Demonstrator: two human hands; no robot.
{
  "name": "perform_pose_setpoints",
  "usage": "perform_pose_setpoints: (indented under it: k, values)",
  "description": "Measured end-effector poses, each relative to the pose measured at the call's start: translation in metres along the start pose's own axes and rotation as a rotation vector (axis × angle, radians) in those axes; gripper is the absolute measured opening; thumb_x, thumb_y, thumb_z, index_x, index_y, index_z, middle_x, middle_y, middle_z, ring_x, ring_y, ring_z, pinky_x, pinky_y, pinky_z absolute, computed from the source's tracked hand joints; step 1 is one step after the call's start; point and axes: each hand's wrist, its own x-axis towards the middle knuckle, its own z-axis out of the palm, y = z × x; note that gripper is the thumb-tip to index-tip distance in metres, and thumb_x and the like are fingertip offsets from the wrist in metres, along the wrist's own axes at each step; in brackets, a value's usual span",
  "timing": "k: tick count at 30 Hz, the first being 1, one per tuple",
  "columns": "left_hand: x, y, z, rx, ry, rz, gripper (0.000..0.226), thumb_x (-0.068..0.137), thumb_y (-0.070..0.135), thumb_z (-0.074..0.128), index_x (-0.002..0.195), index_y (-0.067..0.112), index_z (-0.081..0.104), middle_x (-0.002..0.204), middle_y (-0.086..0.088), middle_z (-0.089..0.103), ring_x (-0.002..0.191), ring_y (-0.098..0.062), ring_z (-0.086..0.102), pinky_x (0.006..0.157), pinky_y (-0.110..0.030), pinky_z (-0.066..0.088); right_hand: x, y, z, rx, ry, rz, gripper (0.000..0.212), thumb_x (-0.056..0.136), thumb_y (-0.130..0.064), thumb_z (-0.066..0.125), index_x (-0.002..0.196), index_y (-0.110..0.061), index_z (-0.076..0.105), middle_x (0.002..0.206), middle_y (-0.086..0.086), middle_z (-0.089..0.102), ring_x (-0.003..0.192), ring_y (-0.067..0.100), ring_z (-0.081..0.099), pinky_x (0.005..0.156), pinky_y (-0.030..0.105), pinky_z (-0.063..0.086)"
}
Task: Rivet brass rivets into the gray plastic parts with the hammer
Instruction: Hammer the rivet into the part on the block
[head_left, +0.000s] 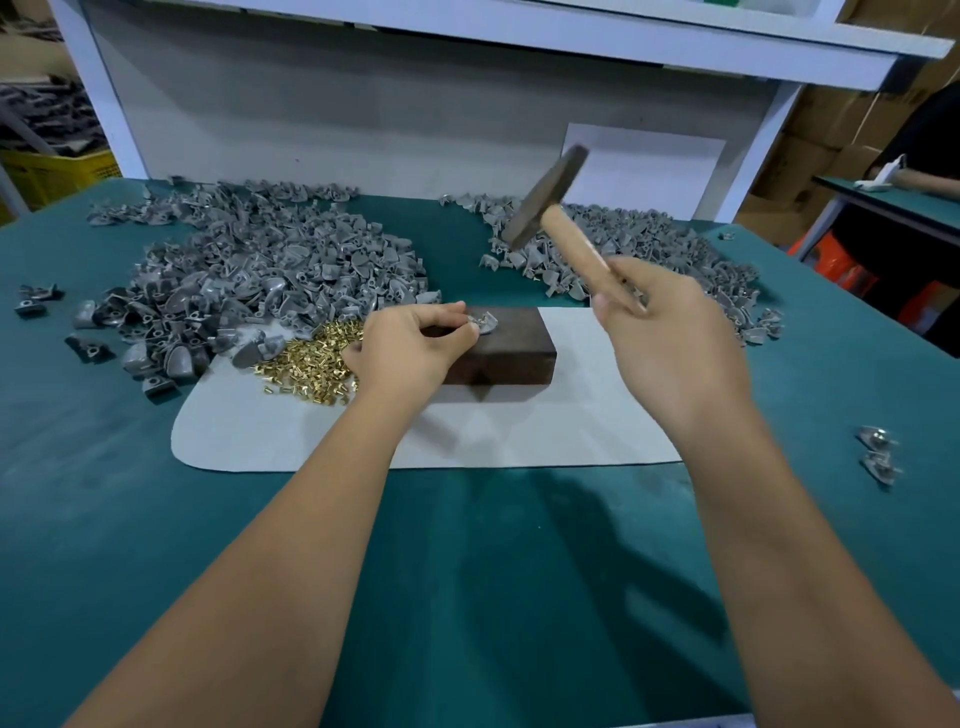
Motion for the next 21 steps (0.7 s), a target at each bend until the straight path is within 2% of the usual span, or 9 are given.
perform_pose_setpoints:
  k: [3,5,7,8,10,12,15,18,21]
  values:
    - [0.000,0.002,-0.001,0.021,-0.007,-0.005,0.015,0.083,0.046,0.073,0.068,0.045,0.068,0.090,0.035,0.064,0.113,0.002,0.052,0.097,-0.036,0.023,0.017,0.011,0.012,0.069,0.053,0.167,0.027,0.093,-0.039,0.050,0.081,-0.015,0.053,0.071,0.002,0.059,0.065,0.029,0.055,0.053,0.033,0.039]
    - [-0.001,0.004,-0.001,0.015,-0.011,-0.018,0.016,0.083,0.046,0.072,0.068,0.044,0.069,0.084,0.038,0.060,0.113,0.001,0.050,0.091,-0.035,0.018,0.023,0.018,0.022,0.026,0.025,0.247,0.032,0.094,-0.038,0.051,0.074,-0.012,0.047,0.064,0.003,0.049,0.059,0.027,0.046,0.048,0.031,0.028]
    - [0.001,0.004,-0.002,-0.033,-0.036,-0.029,0.015,0.084,0.042,0.072,0.070,0.042,0.070,0.089,0.036,0.062,0.117,-0.001,0.051,0.101,-0.035,0.021,0.024,0.024,0.031,-0.027,-0.043,0.280,0.034,0.093,-0.038,0.050,0.073,-0.012,0.048,0.061,0.003,0.047,0.058,0.027,0.044,0.048,0.030,0.025]
    - [0.002,0.004,-0.002,-0.055,-0.052,-0.029,0.014,0.085,0.039,0.072,0.072,0.041,0.071,0.094,0.033,0.064,0.119,-0.003,0.052,0.108,-0.038,0.024,0.023,0.026,0.035,-0.037,-0.084,0.281,0.038,0.092,-0.042,0.049,0.070,-0.011,0.048,0.060,0.004,0.047,0.059,0.029,0.046,0.049,0.029,0.028]
    - [0.004,0.004,-0.004,-0.089,-0.084,-0.019,0.013,0.087,0.034,0.072,0.075,0.040,0.071,0.107,0.027,0.067,0.123,-0.008,0.053,0.114,-0.046,0.028,0.018,0.030,0.042,-0.085,-0.151,0.250,0.046,0.091,-0.050,0.047,0.064,-0.012,0.046,0.056,0.005,0.046,0.060,0.031,0.047,0.051,0.028,0.030]
    - [0.005,0.005,-0.005,-0.119,-0.095,-0.013,0.012,0.089,0.032,0.071,0.078,0.038,0.072,0.113,0.022,0.068,0.124,-0.010,0.053,0.113,-0.048,0.030,0.013,0.031,0.047,-0.183,-0.178,0.195,0.042,0.092,-0.045,0.044,0.065,-0.013,0.047,0.059,0.005,0.046,0.064,0.032,0.047,0.050,0.028,0.027]
    - [0.005,0.007,-0.006,-0.203,-0.106,0.005,0.008,0.088,0.026,0.072,0.083,0.030,0.076,0.114,0.016,0.070,0.121,-0.013,0.056,0.112,-0.049,0.033,0.008,0.030,0.049,-0.311,-0.134,0.115,0.037,0.094,-0.036,0.043,0.064,-0.014,0.043,0.062,0.003,0.045,0.067,0.031,0.046,0.052,0.029,0.027]
    - [0.003,0.010,-0.009,-0.275,-0.124,0.068,0.007,0.088,0.020,0.072,0.084,0.024,0.077,0.110,0.013,0.071,0.113,-0.007,0.061,0.109,-0.039,0.040,0.004,0.028,0.051,-0.371,-0.095,0.073,0.032,0.091,-0.026,0.045,0.062,-0.015,0.039,0.060,0.001,0.042,0.066,0.031,0.045,0.052,0.028,0.026]
    - [0.002,0.013,-0.012,-0.327,-0.138,0.122,0.016,0.087,0.018,0.072,0.078,0.029,0.076,0.105,0.015,0.072,0.106,-0.001,0.063,0.096,-0.023,0.044,0.004,0.027,0.050,-0.392,-0.074,0.068,0.029,0.092,-0.026,0.045,0.066,-0.013,0.047,0.070,0.006,0.052,0.071,0.032,0.048,0.056,0.028,0.030]
